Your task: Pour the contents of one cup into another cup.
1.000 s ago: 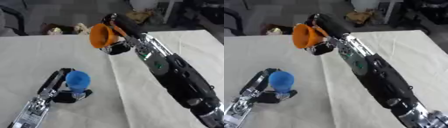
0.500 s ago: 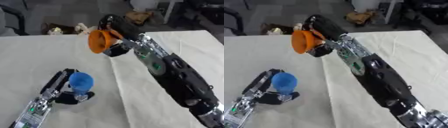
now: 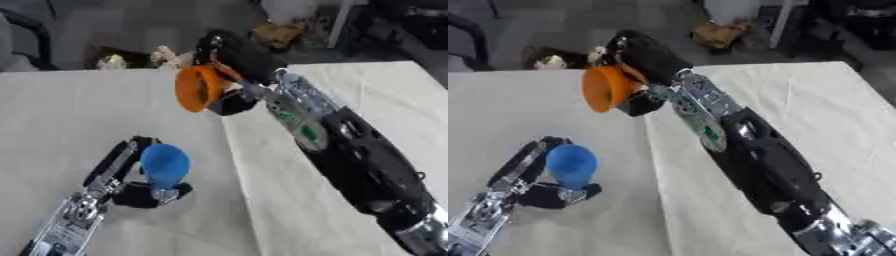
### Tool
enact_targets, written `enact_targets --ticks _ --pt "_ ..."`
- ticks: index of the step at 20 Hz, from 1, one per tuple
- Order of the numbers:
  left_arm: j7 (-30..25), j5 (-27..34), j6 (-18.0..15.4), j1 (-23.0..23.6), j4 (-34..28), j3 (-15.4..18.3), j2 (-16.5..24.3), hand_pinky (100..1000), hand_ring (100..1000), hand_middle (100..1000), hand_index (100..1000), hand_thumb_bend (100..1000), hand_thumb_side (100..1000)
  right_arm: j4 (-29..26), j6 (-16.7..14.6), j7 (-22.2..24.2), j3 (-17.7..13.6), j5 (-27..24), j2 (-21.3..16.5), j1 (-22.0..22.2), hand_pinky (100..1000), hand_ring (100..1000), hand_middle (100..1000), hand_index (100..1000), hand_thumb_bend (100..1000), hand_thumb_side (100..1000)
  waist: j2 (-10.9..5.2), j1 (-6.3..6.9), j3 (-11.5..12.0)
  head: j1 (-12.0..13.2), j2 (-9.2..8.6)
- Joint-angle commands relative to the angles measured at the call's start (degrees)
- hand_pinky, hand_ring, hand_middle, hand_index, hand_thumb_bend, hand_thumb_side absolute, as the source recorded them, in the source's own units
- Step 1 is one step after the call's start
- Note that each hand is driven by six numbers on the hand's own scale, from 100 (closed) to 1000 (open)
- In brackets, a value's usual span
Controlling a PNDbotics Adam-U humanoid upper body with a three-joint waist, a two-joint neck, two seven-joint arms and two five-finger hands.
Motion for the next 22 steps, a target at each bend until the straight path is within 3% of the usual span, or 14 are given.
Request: enact_targets --ticks 1,22 --pt "-0.21 0.39 -0.09 -0.98 -0.79 -0.03 0.14 638 479 145 365 114 100 -0.8 -0.43 0.16 -0.22 0.93 -0.43 -1.43 936 808 478 507 133 119 -1.02 0.09 -0.1 0.13 -0.18" --pt "-1.72 1.22 -1.16 -0.67 -0.09 -0.2 0.39 640 478 136 328 114 100 -1.64 -2.06 2.29 0.79 0.29 -0.71 -1.57 946 817 479 510 135 117 -0.92 -0.16 -0.43 0.05 -0.37"
